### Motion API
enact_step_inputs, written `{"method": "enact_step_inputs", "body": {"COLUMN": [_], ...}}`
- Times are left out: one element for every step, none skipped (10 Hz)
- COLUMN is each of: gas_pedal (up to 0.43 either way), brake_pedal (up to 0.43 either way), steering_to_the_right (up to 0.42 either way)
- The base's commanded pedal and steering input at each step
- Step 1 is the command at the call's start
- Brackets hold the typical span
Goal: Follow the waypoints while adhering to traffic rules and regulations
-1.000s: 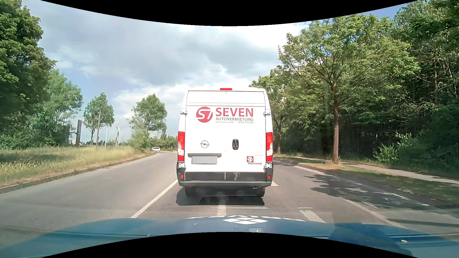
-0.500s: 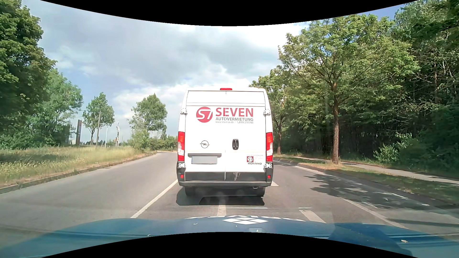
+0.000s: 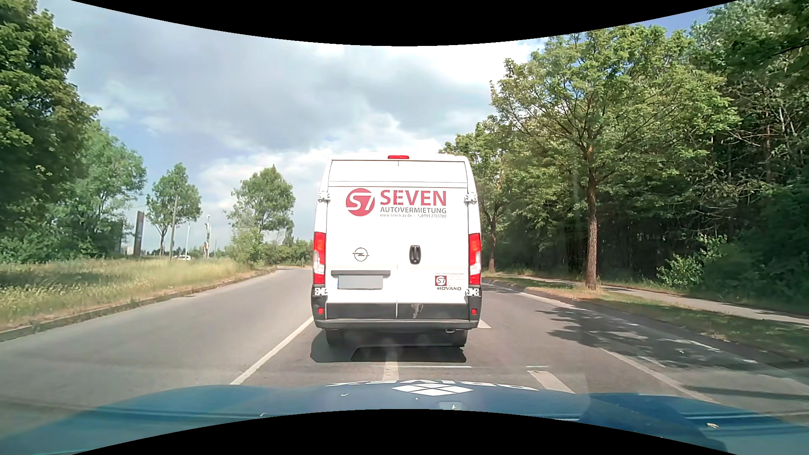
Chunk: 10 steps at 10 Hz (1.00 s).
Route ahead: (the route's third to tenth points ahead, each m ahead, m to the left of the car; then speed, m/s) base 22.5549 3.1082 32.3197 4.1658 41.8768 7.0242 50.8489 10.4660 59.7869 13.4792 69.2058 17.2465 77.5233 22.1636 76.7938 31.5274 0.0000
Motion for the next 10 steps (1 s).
{"method": "enact_step_inputs", "body": {"gas_pedal": [0.0, 0.0, 0.0, 0.0, 0.0, 0.0, 0.0, 0.0, 0.0, 0.0], "brake_pedal": [0.262, 0.262, 0.262, 0.256, 0.256, 0.256, 0.262, 0.262, 0.262, 0.262], "steering_to_the_right": [-0.02, -0.02, -0.02, -0.02, -0.02, -0.02, -0.02, -0.02, -0.02, -0.02]}}
